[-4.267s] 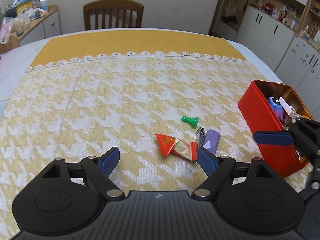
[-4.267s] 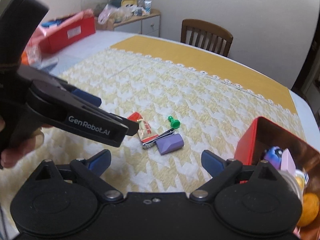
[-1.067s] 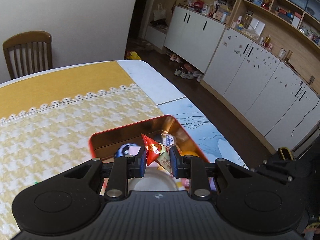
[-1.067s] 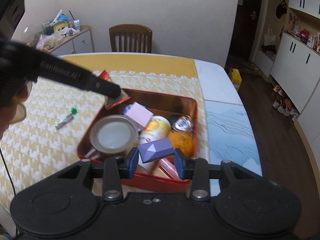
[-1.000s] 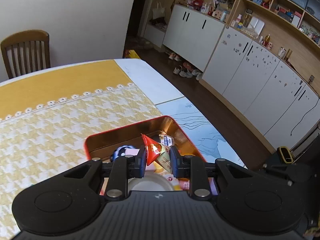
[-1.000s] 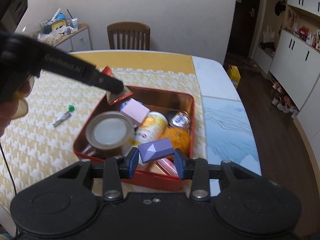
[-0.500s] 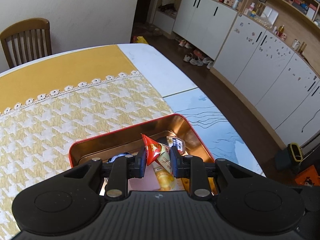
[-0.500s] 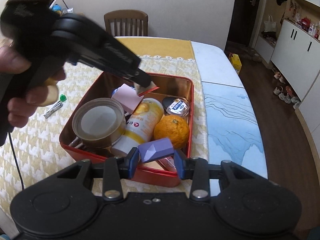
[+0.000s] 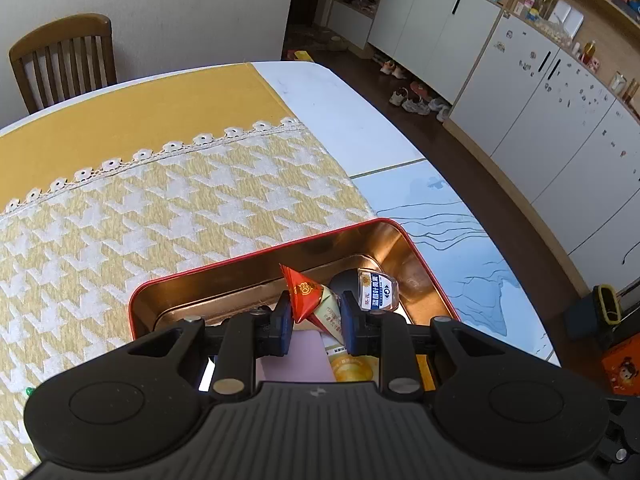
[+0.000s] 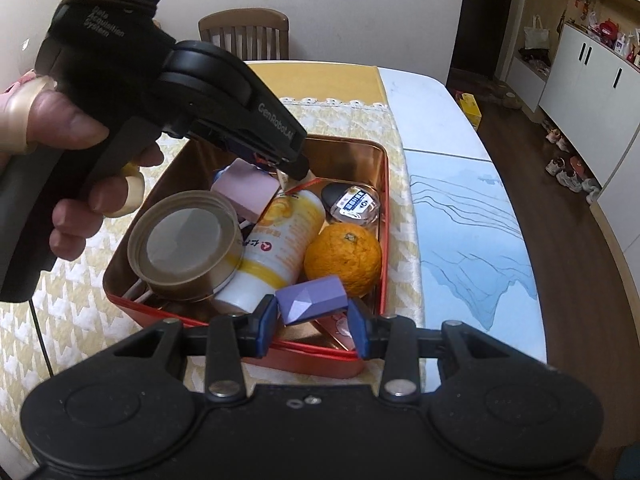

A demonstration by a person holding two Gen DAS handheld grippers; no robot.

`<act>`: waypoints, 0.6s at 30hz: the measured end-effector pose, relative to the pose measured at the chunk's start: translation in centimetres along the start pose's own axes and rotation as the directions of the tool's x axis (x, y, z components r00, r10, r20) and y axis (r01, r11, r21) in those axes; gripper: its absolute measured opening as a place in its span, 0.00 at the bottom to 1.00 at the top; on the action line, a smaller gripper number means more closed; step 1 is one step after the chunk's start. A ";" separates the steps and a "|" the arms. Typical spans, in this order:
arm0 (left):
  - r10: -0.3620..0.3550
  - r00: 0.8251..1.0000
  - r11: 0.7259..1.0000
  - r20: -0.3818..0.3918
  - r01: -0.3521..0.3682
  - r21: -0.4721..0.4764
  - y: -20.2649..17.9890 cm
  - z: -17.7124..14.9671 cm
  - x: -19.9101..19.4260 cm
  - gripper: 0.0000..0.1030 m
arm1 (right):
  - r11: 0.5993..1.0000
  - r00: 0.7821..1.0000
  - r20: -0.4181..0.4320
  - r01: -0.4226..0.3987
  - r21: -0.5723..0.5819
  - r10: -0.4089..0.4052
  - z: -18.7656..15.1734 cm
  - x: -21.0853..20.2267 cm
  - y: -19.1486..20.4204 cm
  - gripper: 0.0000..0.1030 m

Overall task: Organize rigid objects
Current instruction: 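Carry the candy wrapper with the left tool while the right tool carries the purple block over the tin, then open the left tool to drop the wrapper into the tin while the right tool releases the block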

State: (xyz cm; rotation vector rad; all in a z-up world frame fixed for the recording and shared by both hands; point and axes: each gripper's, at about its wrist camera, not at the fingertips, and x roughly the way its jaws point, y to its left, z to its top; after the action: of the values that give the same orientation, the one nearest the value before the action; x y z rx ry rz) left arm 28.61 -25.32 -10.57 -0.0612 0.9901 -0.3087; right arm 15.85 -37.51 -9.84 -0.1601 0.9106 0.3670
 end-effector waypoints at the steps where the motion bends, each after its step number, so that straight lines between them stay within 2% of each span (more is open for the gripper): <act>1: 0.004 1.000 1.000 -0.001 -0.004 0.003 0.0 0.1 0.1 0.23 | 1.000 1.000 -0.001 0.000 0.006 0.000 0.0 0.0 -0.1 0.36; 13: 0.025 1.000 1.000 -0.014 -0.025 0.002 0.1 0.1 -0.2 0.26 | 0.999 1.000 -0.004 -0.013 0.045 0.013 -0.1 0.1 -0.5 0.39; 15: 0.021 1.000 1.000 -0.016 -0.021 0.005 0.1 0.1 -0.4 0.31 | 0.999 1.000 -0.002 -0.013 0.045 0.013 -0.1 0.0 -0.5 0.40; 16: 0.016 1.000 1.000 -0.013 -0.016 0.010 0.1 0.0 -0.6 0.40 | 0.999 1.000 -0.001 -0.013 0.047 0.014 -0.1 0.0 -0.5 0.41; 17: 0.015 1.000 1.000 -0.008 -0.015 0.014 0.1 0.0 -0.8 0.53 | 0.999 1.000 0.001 -0.014 0.049 0.014 -0.1 -0.1 -0.5 0.42; 18: 0.014 1.000 1.000 0.000 -0.014 0.016 0.1 0.0 -1.0 0.57 | 0.999 1.000 0.002 -0.016 0.051 0.016 -0.1 -0.2 -0.4 0.44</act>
State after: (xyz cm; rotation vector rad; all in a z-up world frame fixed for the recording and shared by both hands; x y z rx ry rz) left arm 28.09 -24.95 -9.80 -0.0398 0.9872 -0.3037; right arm 15.82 -38.01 -9.80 -0.1058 0.9190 0.3585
